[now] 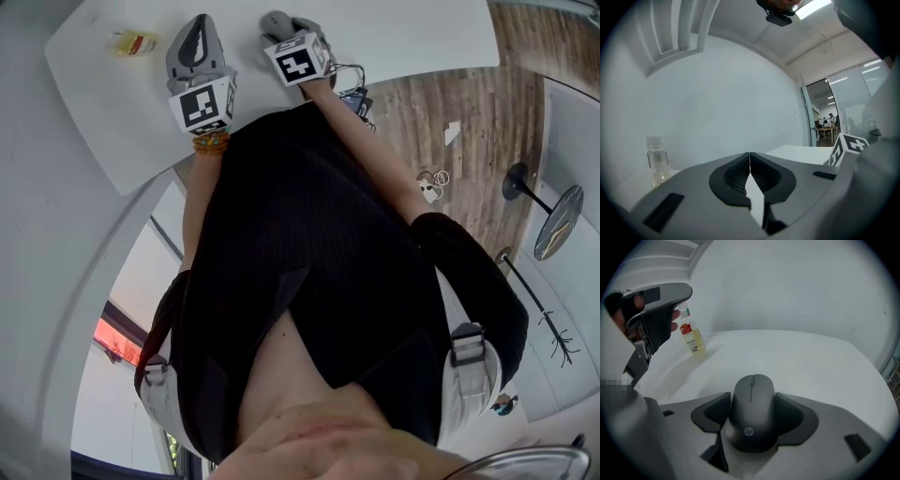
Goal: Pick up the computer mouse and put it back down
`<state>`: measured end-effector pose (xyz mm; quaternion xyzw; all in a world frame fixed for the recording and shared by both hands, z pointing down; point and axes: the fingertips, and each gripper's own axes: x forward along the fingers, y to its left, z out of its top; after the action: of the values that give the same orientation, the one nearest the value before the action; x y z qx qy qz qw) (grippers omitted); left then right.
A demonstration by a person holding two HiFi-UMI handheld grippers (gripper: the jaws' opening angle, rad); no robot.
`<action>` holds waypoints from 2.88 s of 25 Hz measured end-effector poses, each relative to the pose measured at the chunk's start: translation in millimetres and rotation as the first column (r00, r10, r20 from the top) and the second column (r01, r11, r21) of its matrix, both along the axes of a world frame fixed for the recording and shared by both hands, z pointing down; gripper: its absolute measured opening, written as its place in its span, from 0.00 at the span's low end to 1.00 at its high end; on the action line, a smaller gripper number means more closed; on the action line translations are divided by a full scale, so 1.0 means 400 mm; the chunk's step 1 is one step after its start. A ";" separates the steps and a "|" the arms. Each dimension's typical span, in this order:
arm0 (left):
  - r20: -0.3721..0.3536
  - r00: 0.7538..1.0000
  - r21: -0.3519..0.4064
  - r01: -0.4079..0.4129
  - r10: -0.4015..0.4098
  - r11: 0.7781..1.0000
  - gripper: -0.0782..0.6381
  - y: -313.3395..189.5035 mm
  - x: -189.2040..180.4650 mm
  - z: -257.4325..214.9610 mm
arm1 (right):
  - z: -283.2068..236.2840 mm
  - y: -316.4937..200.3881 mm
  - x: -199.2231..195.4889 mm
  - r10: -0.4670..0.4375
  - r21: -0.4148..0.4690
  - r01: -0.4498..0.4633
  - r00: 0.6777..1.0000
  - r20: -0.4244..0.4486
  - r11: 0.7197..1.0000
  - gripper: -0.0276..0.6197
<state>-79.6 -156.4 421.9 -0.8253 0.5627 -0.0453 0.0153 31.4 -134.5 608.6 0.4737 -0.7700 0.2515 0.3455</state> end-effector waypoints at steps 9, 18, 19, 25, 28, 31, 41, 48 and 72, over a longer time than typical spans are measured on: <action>-0.010 1.000 0.001 -0.007 0.007 1.000 0.13 -0.003 0.005 0.000 | 0.003 0.000 -0.003 -0.019 0.006 0.019 1.000 -0.004 1.000 0.48; -0.017 1.000 0.000 -0.008 0.008 1.000 0.13 -0.006 0.004 -0.002 | -0.001 -0.003 -0.004 -0.039 0.023 0.039 0.999 -0.011 0.999 0.49; -0.019 1.000 0.000 -0.008 0.008 1.000 0.13 -0.007 0.004 -0.002 | -0.003 -0.004 -0.006 -0.044 0.033 0.044 0.999 -0.011 0.998 0.49; -0.023 1.000 0.005 -0.005 0.005 1.000 0.13 -0.007 0.000 -0.012 | -0.029 -0.012 -0.008 -0.040 0.086 0.042 0.999 -0.015 0.995 0.49; -0.023 1.000 0.005 0.000 0.001 1.000 0.13 -0.008 -0.005 -0.013 | -0.058 -0.026 -0.004 -0.031 0.139 0.032 0.999 -0.010 0.990 0.49; -0.025 1.000 0.006 0.001 -0.001 1.000 0.13 -0.007 -0.007 -0.012 | -0.097 -0.042 -0.001 -0.015 0.215 0.014 1.000 0.001 0.977 0.49; -0.024 1.000 0.013 -0.004 0.004 1.000 0.13 -0.007 -0.002 -0.013 | -0.373 -0.056 -0.029 -0.081 0.644 -0.020 0.989 0.126 0.765 0.48; -0.022 1.000 0.020 -0.011 0.012 1.000 0.13 -0.003 0.005 -0.015 | -0.472 -0.039 -0.032 -0.094 0.750 -0.064 0.982 0.166 0.659 0.27; -0.006 1.000 0.034 -0.027 0.027 0.999 0.13 0.015 0.012 -0.011 | -0.476 -0.028 -0.028 -0.062 0.762 -0.045 0.992 0.111 0.646 0.08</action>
<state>-74.9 -150.3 417.3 -0.8325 0.5523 -0.0329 0.0280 20.3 -145.7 418.4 0.5544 -0.8269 -0.0680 0.0654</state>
